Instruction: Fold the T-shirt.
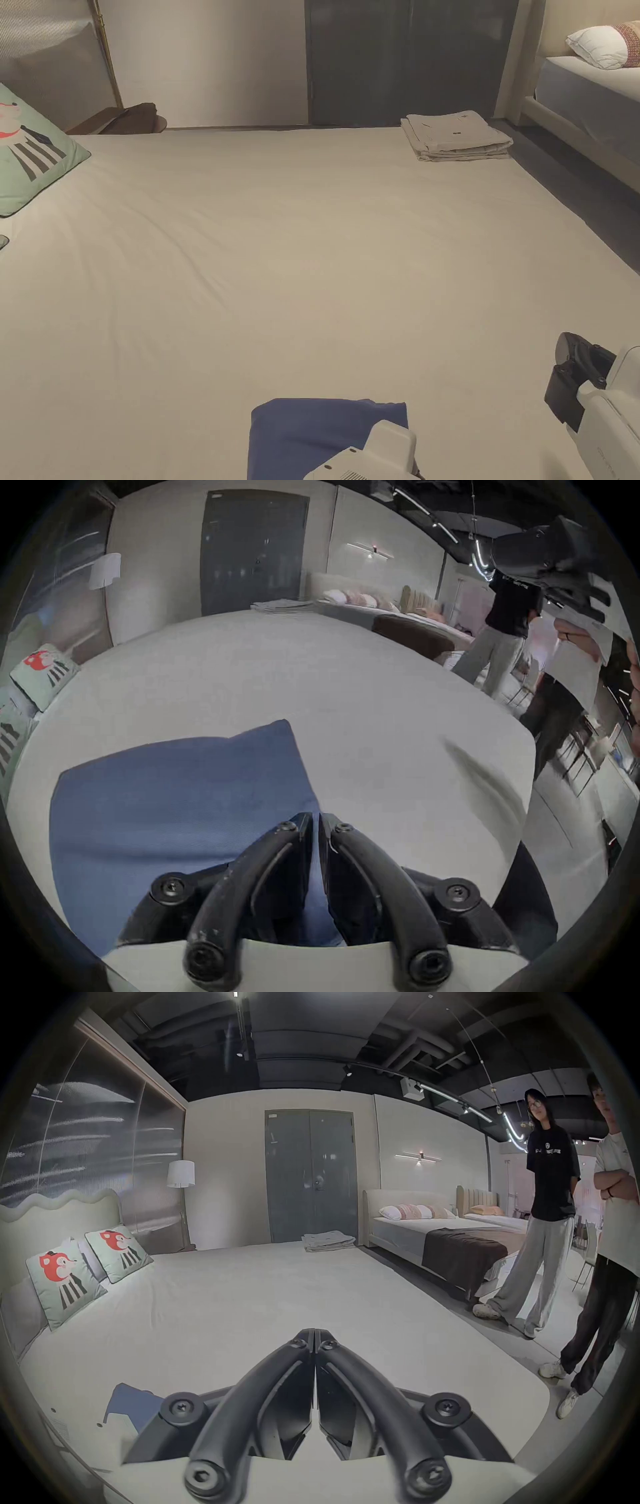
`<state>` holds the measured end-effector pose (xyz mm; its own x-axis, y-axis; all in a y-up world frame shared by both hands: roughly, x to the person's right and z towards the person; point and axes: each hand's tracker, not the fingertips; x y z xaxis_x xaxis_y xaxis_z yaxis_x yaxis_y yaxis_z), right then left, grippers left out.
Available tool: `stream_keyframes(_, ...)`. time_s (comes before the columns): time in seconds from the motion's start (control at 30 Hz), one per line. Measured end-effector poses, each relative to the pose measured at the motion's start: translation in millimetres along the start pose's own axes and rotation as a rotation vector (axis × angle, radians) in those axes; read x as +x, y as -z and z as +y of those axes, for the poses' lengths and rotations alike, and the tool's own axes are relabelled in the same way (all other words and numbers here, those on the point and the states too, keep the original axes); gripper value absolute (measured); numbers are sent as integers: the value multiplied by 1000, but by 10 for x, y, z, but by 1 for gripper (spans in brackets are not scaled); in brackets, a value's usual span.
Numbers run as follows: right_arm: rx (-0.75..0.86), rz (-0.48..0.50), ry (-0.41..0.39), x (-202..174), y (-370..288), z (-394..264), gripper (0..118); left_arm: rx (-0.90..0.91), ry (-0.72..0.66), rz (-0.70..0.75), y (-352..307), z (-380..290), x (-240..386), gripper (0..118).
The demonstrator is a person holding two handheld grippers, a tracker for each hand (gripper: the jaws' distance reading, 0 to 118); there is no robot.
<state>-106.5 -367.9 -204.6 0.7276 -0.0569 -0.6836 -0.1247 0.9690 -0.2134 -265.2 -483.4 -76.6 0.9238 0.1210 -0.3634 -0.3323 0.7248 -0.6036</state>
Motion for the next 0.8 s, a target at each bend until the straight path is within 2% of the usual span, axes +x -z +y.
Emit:
stream_keyframes(0.13, -9, 22, 4, -52, 16, -18, 0, 12, -39, -55, -117, 62, -70, 4)
stream_keyframes(0.2, -16, 56, -5, -102, 22, -21, 0, 62, -131, -92, -326, 137, -192, 4)
stream_keyframes(0.33, -88, 190, -17, -261, 99, -39, 0, 178, -232, -119, -746, 222, -629, 4)
stream_keyframes(0.47, -278, 365, -8, -551, 283, -188, 0, 227, -359, -79, -1165, 198, -1114, 4)
stream_keyframes(0.57, -421, 429, -99, -832, 456, -435, 0, 229, -432, -47, -1343, 56, -1469, 4)
stream_keyframes(0.63, -521, 489, -86, -1011, 472, -508, 0, 224, -480, -19, -1415, -69, -1594, 4)
stream_keyframes(0.7, -597, 501, -82, -1125, 569, -654, 0, 211, -524, -19, -1466, -194, -1740, 4)
stream_keyframes(0.8, -665, 413, -226, -1221, 688, -809, 0, 212, -612, -57, -1502, -355, -1863, 4)
